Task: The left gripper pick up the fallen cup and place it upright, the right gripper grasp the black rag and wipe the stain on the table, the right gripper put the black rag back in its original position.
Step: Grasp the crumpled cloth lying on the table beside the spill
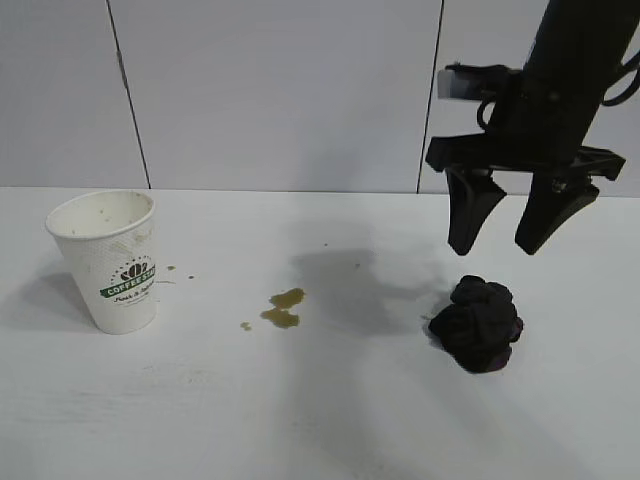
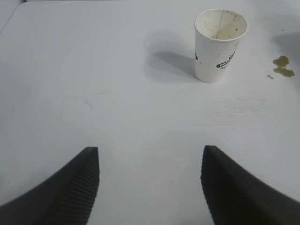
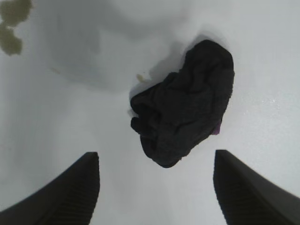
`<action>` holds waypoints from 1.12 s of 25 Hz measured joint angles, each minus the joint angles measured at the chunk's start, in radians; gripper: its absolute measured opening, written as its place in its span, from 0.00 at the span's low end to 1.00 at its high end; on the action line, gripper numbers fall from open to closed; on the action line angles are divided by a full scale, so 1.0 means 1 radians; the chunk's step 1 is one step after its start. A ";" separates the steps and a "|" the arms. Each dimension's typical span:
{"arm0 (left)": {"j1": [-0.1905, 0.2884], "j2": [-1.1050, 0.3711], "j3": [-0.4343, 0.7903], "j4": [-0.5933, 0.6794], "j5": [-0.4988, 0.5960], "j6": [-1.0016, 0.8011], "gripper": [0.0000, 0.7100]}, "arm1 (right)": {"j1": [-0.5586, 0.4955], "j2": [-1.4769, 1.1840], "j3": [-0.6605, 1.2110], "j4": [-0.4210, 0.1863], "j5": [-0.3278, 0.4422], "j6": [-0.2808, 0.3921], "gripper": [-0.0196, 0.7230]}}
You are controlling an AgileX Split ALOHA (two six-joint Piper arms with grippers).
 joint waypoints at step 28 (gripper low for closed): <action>0.000 0.000 0.000 0.001 0.000 -0.001 0.64 | 0.000 0.150 0.015 -0.010 -0.139 0.036 0.19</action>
